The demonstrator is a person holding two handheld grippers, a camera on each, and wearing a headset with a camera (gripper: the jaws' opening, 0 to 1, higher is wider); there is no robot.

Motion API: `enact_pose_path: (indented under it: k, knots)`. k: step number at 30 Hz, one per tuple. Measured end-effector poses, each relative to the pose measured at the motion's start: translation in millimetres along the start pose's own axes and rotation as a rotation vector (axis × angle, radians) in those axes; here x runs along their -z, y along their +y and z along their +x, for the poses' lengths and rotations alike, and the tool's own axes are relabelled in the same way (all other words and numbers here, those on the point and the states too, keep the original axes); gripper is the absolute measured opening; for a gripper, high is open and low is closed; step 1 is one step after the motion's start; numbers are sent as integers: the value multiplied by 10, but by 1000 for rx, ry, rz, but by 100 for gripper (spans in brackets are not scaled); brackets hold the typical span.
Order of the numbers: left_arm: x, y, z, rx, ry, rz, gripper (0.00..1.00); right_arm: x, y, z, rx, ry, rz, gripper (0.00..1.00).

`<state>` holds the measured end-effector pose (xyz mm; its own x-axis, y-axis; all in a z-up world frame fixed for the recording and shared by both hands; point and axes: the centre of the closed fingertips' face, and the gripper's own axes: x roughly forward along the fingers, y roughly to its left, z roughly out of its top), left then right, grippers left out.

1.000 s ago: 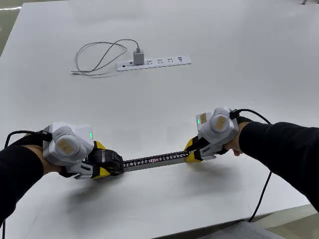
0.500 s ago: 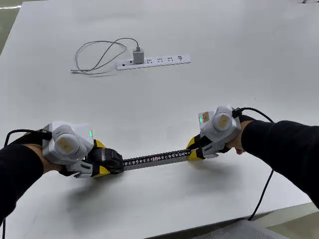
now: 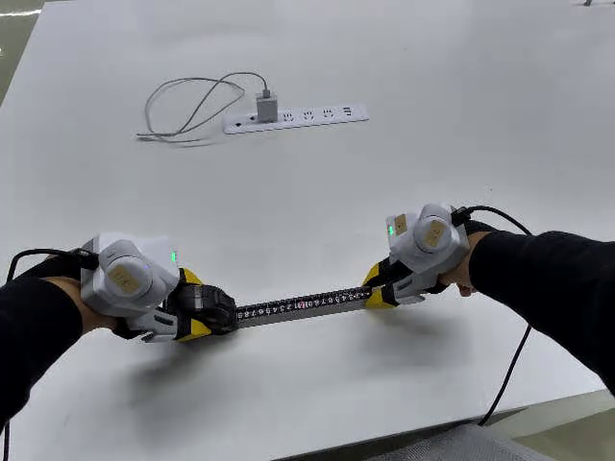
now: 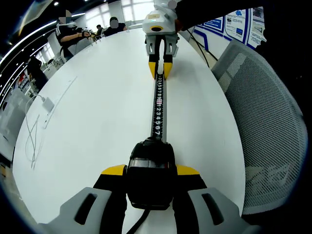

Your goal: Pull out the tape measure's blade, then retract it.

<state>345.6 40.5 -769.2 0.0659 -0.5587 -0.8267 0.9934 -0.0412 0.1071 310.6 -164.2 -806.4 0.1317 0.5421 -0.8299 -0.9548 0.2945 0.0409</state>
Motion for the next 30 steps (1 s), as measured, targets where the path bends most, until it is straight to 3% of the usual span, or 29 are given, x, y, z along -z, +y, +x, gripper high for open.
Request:
enact_pose_path:
  k: [30]
  knots:
    - [8,10,12,5,3,0,31,102,-5,-77,1,14,4,9]
